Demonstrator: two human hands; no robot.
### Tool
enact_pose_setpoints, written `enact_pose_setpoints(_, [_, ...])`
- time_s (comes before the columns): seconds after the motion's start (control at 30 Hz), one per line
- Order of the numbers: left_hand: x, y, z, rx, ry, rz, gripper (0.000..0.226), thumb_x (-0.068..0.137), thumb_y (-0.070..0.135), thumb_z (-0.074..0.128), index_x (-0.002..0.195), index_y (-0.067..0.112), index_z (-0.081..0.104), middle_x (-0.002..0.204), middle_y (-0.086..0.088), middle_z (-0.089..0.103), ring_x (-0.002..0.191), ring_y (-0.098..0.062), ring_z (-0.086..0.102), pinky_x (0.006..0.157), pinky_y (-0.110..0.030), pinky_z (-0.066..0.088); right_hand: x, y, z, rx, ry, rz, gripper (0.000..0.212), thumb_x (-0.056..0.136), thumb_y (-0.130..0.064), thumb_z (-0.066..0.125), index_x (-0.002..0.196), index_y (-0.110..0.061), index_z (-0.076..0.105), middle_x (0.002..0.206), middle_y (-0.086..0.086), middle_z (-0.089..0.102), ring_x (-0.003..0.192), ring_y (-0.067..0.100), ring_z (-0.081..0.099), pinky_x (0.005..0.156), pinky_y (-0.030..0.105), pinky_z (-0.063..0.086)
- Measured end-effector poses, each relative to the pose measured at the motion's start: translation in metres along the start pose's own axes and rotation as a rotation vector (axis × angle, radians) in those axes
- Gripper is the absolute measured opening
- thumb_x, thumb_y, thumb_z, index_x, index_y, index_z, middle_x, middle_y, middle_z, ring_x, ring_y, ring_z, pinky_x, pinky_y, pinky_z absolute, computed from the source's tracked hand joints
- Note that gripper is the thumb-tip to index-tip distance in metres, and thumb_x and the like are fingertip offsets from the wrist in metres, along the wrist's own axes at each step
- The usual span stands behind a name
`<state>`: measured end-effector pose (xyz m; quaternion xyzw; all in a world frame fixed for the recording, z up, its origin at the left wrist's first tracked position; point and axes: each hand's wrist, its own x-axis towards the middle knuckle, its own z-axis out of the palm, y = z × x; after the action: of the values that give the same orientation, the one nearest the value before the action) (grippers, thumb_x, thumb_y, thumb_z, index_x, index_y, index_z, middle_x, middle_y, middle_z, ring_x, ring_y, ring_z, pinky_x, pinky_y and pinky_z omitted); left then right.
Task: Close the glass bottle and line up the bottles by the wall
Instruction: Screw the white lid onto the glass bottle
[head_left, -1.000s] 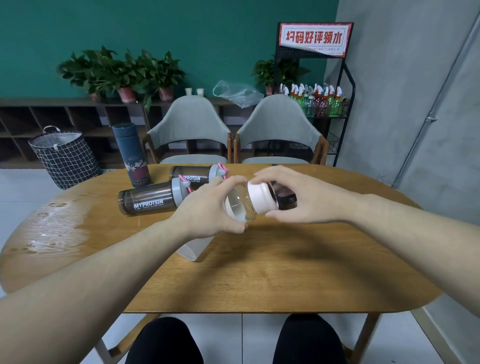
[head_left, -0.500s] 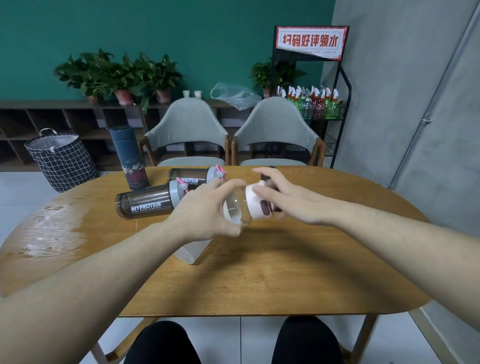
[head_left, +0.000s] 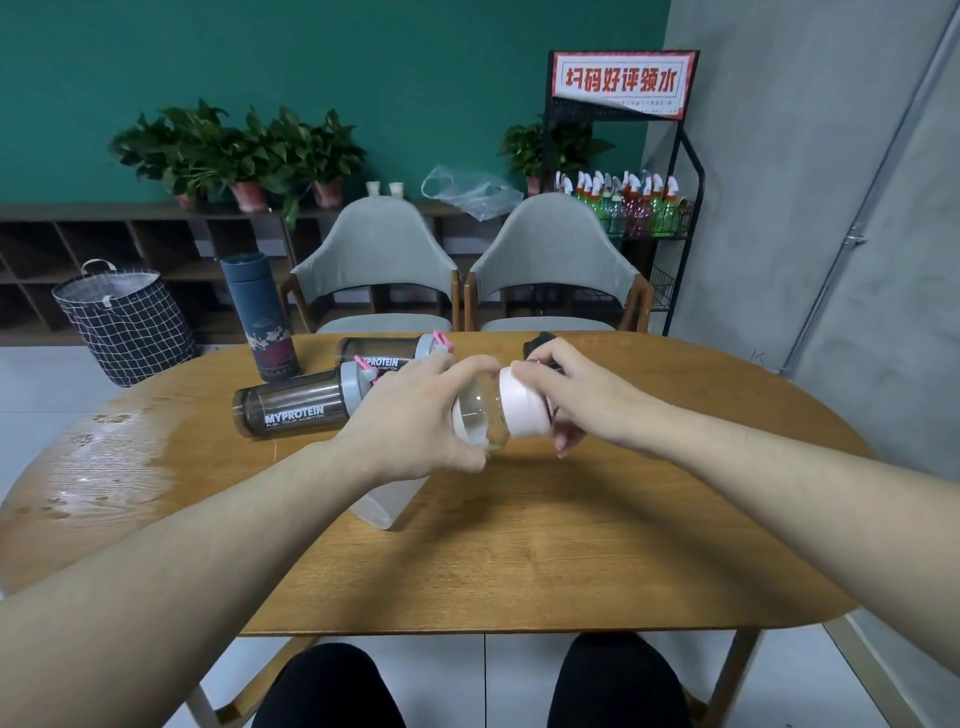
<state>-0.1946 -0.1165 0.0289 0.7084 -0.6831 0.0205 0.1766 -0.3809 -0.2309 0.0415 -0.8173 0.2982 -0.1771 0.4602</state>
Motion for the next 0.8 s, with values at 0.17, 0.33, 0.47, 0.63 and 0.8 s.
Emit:
enact_pose_setpoints(0.17, [0.001, -0.001, 0.0, 0.029, -0.015, 0.0, 0.088, 0.061, 0.057, 0.072, 0.138, 0.045, 0.032, 0.119, 0.004, 0.049, 0.105, -0.021, 0.051, 0.084, -0.039, 0.047, -0.007, 0.007, -0.005, -0.149, -0.03, -0.13, 0.052, 0.093, -0.057, 0.059, 0.138, -0.053, 0.033, 0.134, -0.006, 0.051, 0.092, 0.009, 0.067, 0.088, 0.023, 0.054])
enact_pose_setpoints(0.33, [0.001, 0.0, 0.0, 0.007, 0.001, 0.004, 0.089, 0.062, 0.055, 0.072, 0.14, 0.044, 0.031, 0.122, 0.003, 0.05, 0.108, -0.02, 0.05, 0.085, -0.036, 0.045, -0.013, 0.015, -0.011, -0.348, -0.018, -0.42, 0.063, 0.083, -0.044, 0.076, 0.136, -0.048, 0.043, 0.135, -0.016, 0.047, 0.112, 0.006, 0.057, 0.092, 0.02, 0.049])
enact_pose_setpoints(0.47, [0.002, 0.003, 0.003, 0.064, 0.0, 0.033, 0.086, 0.058, 0.06, 0.065, 0.135, 0.047, 0.029, 0.121, 0.003, 0.051, 0.107, -0.022, 0.052, 0.086, -0.04, 0.047, -0.011, 0.011, -0.005, -0.256, 0.018, -0.29, 0.031, 0.091, -0.037, 0.069, 0.117, -0.031, 0.052, 0.094, -0.01, 0.067, 0.076, 0.008, 0.063, 0.075, 0.034, 0.056])
enact_pose_setpoints(0.63, [0.001, 0.005, 0.006, 0.112, 0.001, 0.055, 0.086, 0.057, 0.062, 0.061, 0.134, 0.048, 0.027, 0.125, 0.003, 0.052, 0.109, -0.023, 0.052, 0.086, -0.039, 0.044, -0.006, 0.001, 0.002, 0.105, -0.045, 0.173, 0.045, 0.099, -0.058, 0.05, 0.112, -0.015, 0.051, 0.085, 0.01, 0.064, 0.051, 0.021, 0.061, 0.067, 0.045, 0.063])
enact_pose_setpoints(0.8, [0.001, 0.004, 0.005, 0.082, -0.02, 0.038, 0.086, 0.054, 0.066, 0.056, 0.132, 0.049, 0.025, 0.126, 0.003, 0.051, 0.111, -0.022, 0.052, 0.089, -0.041, 0.045, -0.011, 0.007, 0.001, 0.113, -0.084, 0.189, 0.072, 0.088, -0.079, 0.041, 0.139, -0.028, 0.043, 0.118, 0.004, 0.068, 0.083, 0.023, 0.074, 0.081, 0.046, 0.063])
